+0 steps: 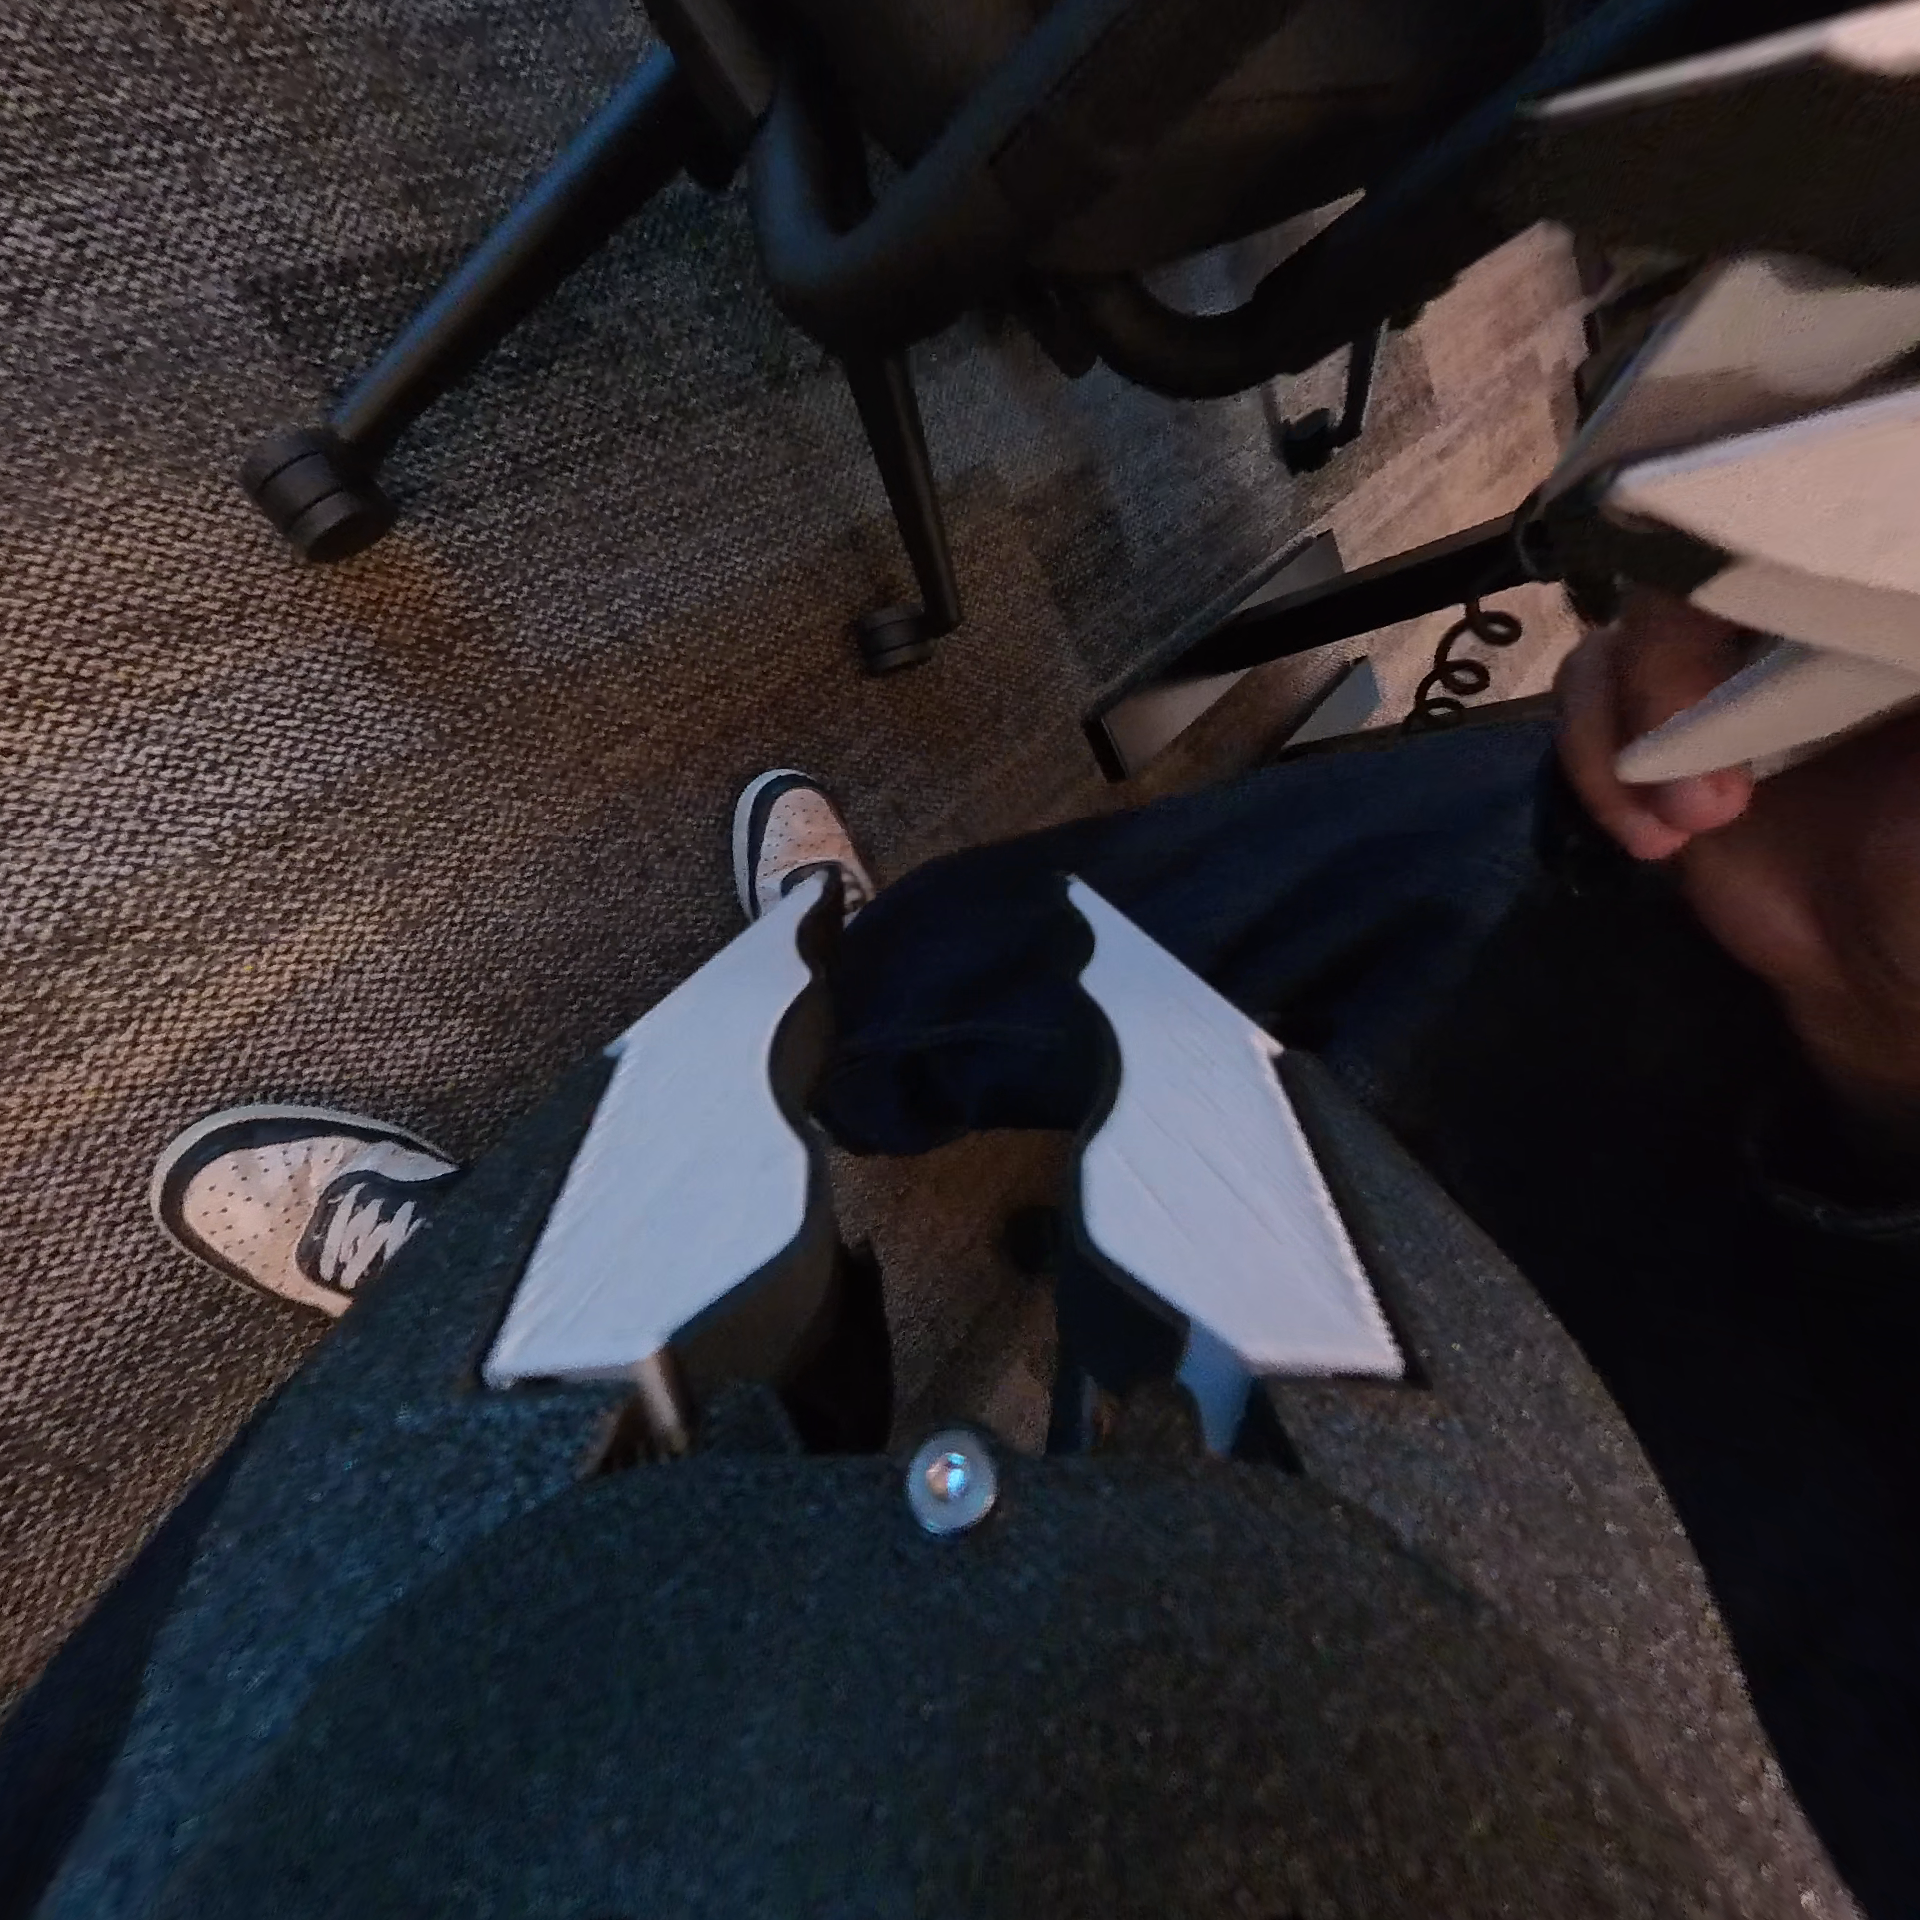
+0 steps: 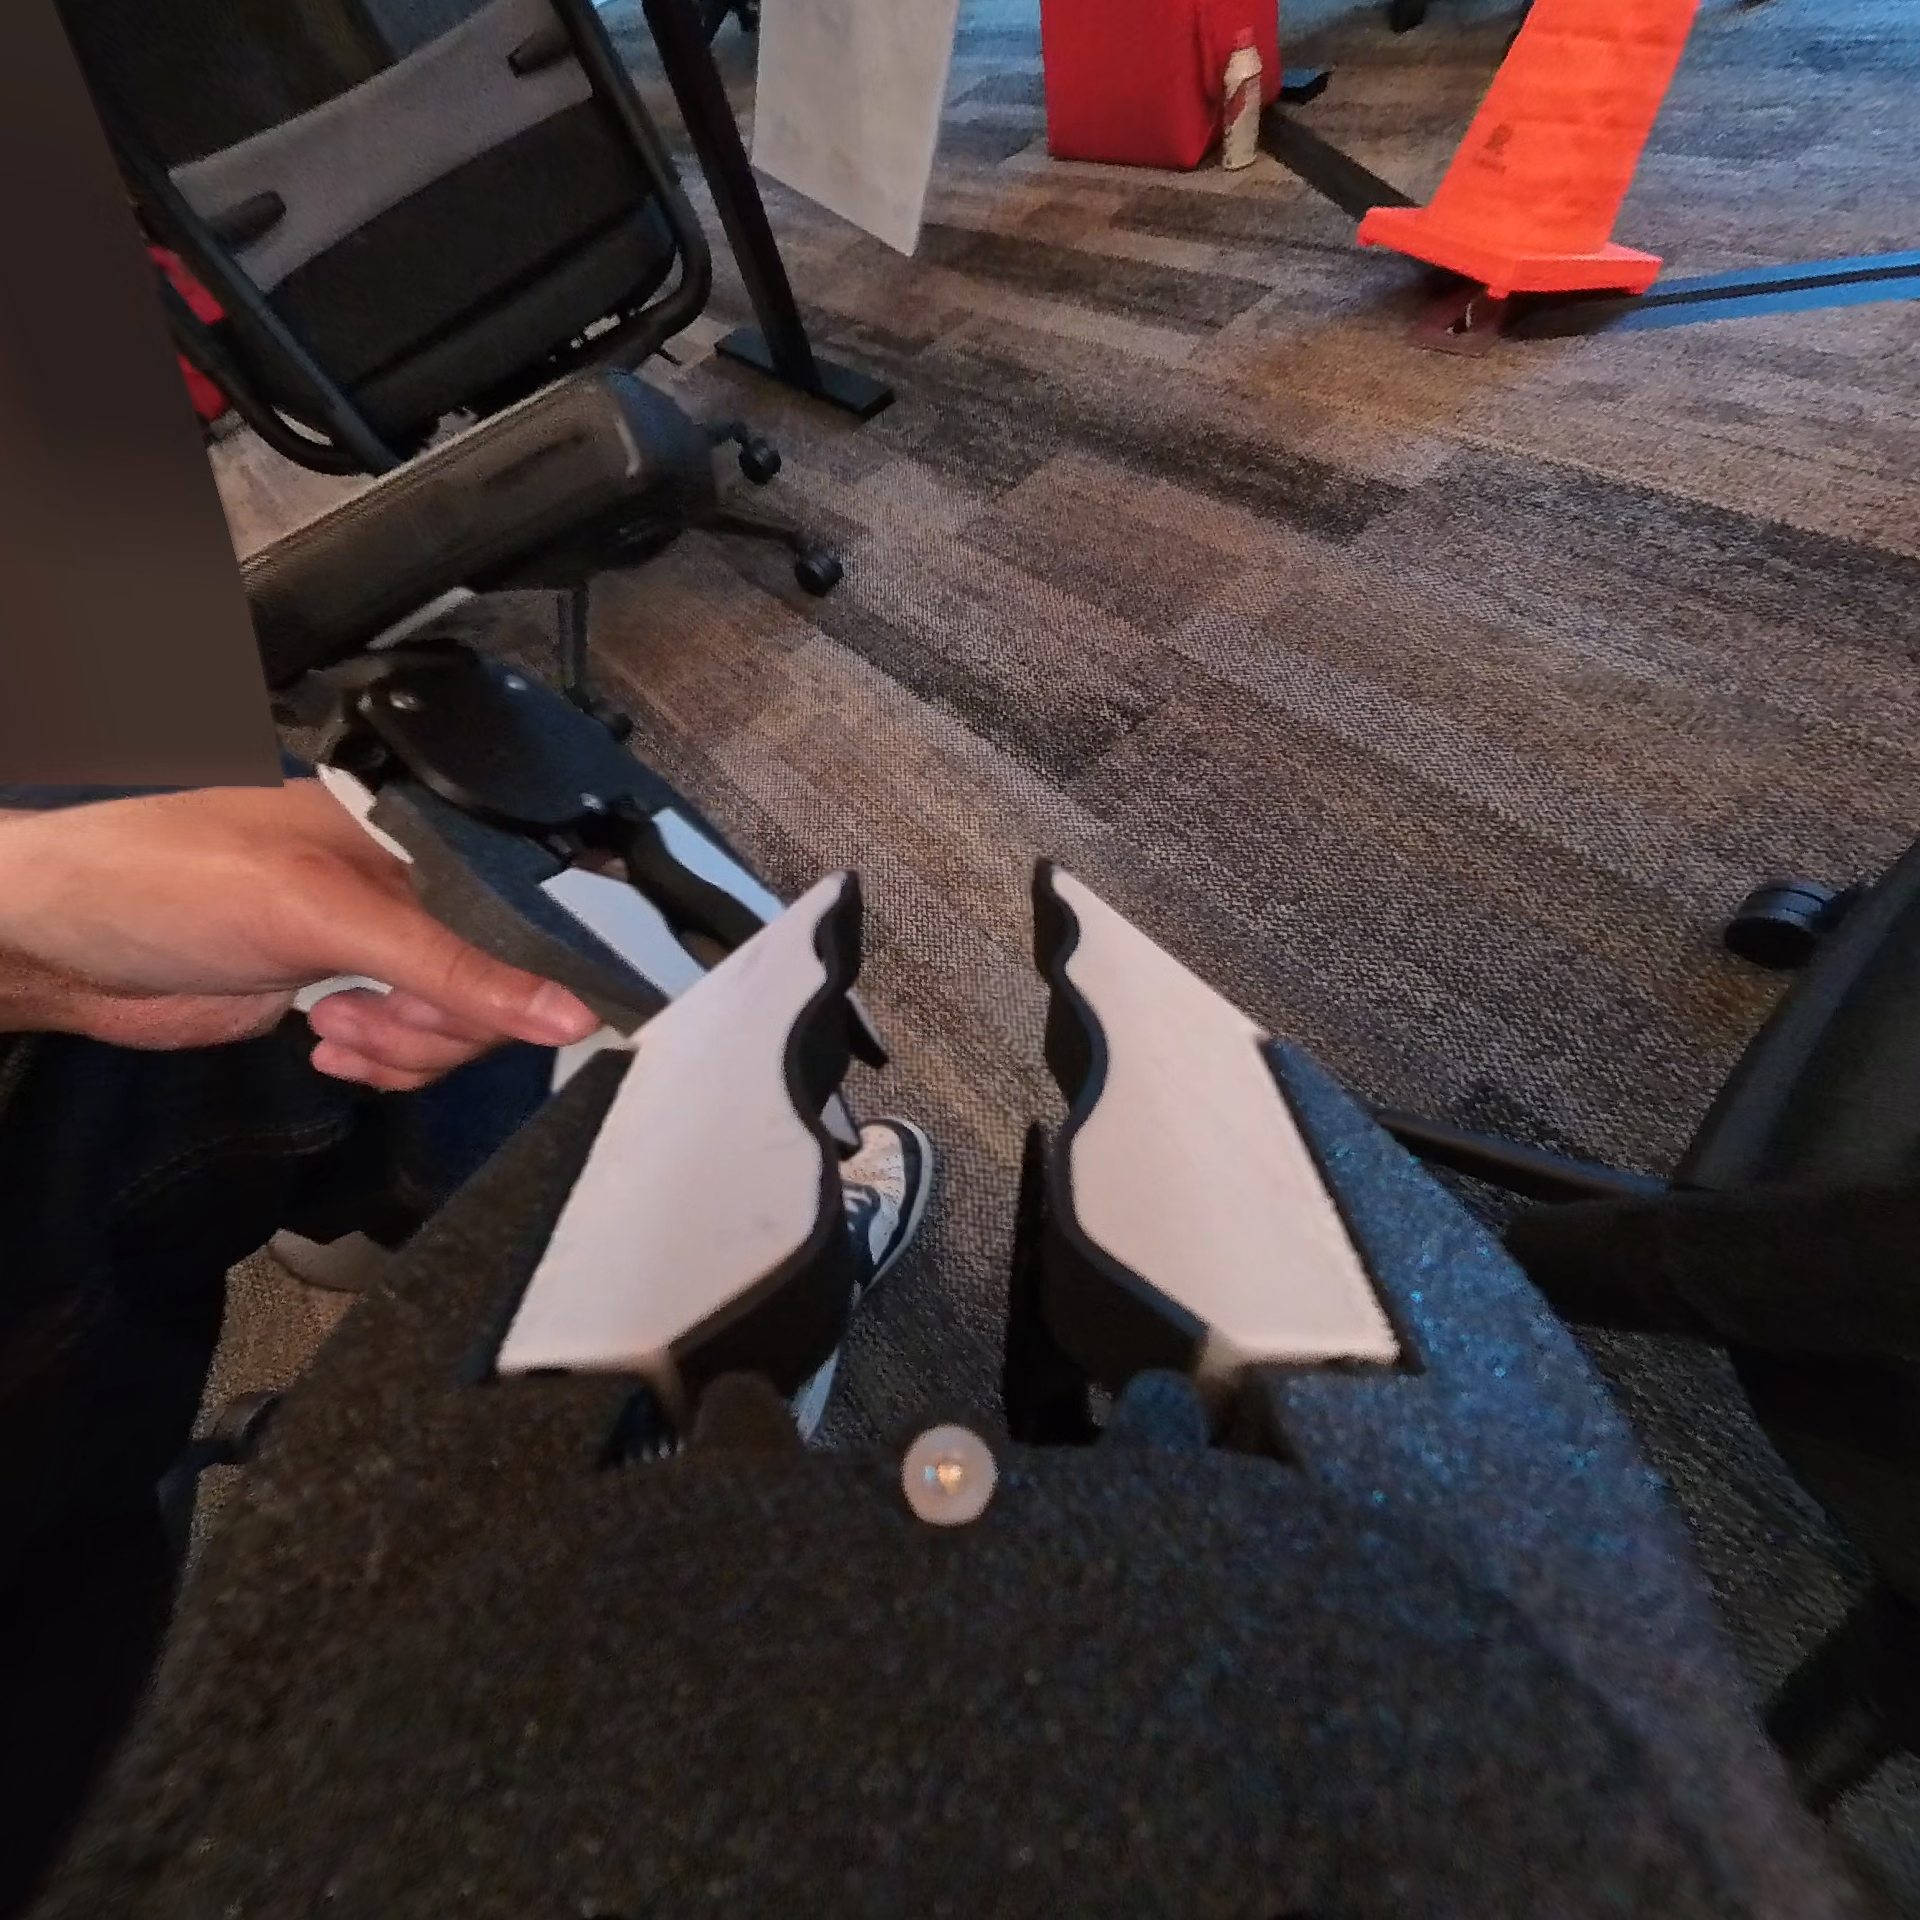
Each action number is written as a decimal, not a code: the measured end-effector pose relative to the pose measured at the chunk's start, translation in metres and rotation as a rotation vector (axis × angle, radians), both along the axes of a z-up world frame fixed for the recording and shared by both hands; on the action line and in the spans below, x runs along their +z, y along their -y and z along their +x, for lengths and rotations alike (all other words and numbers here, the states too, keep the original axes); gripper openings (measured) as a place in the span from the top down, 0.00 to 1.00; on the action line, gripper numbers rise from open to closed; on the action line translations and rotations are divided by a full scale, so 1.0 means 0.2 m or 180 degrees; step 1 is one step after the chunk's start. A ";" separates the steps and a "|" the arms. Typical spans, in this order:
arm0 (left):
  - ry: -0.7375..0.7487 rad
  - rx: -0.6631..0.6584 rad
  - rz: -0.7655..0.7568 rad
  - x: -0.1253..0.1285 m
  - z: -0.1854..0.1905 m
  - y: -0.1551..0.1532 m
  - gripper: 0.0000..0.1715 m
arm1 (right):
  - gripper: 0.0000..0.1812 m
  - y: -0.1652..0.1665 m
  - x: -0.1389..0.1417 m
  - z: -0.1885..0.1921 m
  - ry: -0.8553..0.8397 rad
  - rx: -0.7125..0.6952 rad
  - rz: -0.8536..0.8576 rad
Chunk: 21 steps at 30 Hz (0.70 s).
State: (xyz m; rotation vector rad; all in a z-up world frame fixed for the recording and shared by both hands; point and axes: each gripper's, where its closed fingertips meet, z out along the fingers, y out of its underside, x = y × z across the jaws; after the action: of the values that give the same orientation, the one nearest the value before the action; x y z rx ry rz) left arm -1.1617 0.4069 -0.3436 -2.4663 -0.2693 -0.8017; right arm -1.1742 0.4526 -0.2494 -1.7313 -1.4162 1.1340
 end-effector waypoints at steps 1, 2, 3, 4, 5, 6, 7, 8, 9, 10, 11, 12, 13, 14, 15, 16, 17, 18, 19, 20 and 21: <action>0.0009 0.0040 -0.0012 0.00 -0.01 0.02 0.78 | 0.81 -0.01 0.00 0.00 0.0001 -0.0020 0.0024; 0.0053 0.0108 -0.0004 0.01 -0.01 0.05 0.77 | 0.79 -0.02 0.02 -0.01 -0.0039 -0.0100 0.0051; 0.0114 0.0182 0.0008 0.03 -0.01 0.07 0.77 | 0.78 -0.04 0.04 0.00 -0.0104 -0.0183 0.0062; 0.0168 0.0238 0.0027 0.04 -0.01 0.09 0.77 | 0.78 -0.04 0.06 0.00 -0.0160 -0.0216 0.0041; 0.0193 0.0283 0.0057 0.06 -0.01 0.11 0.77 | 0.78 -0.03 0.08 0.02 -0.0185 -0.0215 0.0004; 0.0205 0.0315 0.0078 0.07 0.00 0.13 0.77 | 0.77 -0.02 0.09 0.04 -0.0200 -0.0218 -0.0015; 0.0230 0.0319 0.0099 0.08 0.01 0.17 0.77 | 0.77 -0.01 0.10 0.07 -0.0210 -0.0205 -0.0016; 0.0292 0.0304 0.0122 0.10 0.03 0.21 0.76 | 0.77 0.01 0.11 0.10 -0.0204 -0.0185 -0.0022; 0.0443 0.0308 0.0121 0.13 0.05 0.26 0.75 | 0.77 0.02 0.11 0.13 -0.0183 -0.0183 -0.0050; 0.0670 0.0373 0.0132 0.17 0.05 0.32 0.75 | 0.78 0.03 0.11 0.16 -0.0155 -0.0214 -0.0118; 0.0889 0.0511 0.0188 0.22 0.03 0.37 0.74 | 0.78 0.05 0.11 0.20 -0.0136 -0.0250 -0.0227; 0.1041 0.0687 0.0277 0.27 -0.02 0.44 0.74 | 0.79 0.07 0.10 0.23 -0.0119 -0.0270 -0.0363; 0.1038 0.0875 0.0391 0.31 -0.09 0.51 0.74 | 0.79 0.10 0.09 0.27 -0.0089 -0.0292 -0.0499; 0.0833 0.1074 0.0493 0.31 -0.19 0.59 0.74 | 0.79 0.13 0.06 0.30 -0.0035 -0.0314 -0.0619; 0.0505 0.1284 0.0529 0.29 -0.29 0.68 0.74 | 0.79 0.16 0.04 0.34 0.0027 -0.0328 -0.0718; 0.0178 0.1502 0.0507 0.25 -0.39 0.79 0.74 | 0.79 0.19 0.02 0.38 0.0081 -0.0341 -0.0806; -0.0058 0.1719 0.0456 0.20 -0.47 0.89 0.74 | 0.79 0.23 0.00 0.41 0.0111 -0.0340 -0.0889; -0.0144 0.1901 0.0401 0.16 -0.51 0.99 0.74 | 0.79 0.28 -0.01 0.44 0.0117 -0.0318 -0.0969; -0.0084 0.1973 0.0368 0.12 -0.50 1.07 0.74 | 0.79 0.33 -0.01 0.46 0.0123 -0.0280 -0.1033; 0.0033 0.1946 0.0331 0.09 -0.46 1.13 0.74 | 0.79 0.39 -0.02 0.48 0.0145 -0.0227 -0.1065; 0.0110 0.1898 0.0261 0.05 -0.41 1.19 0.74 | 0.79 0.44 -0.03 0.50 0.0174 -0.0173 -0.1068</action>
State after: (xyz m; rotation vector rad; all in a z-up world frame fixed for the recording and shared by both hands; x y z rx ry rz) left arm -1.2428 0.1687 -0.3331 -2.1158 -0.9102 -0.5766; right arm -1.0746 0.3643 -0.2556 -2.0312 -1.2553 1.3642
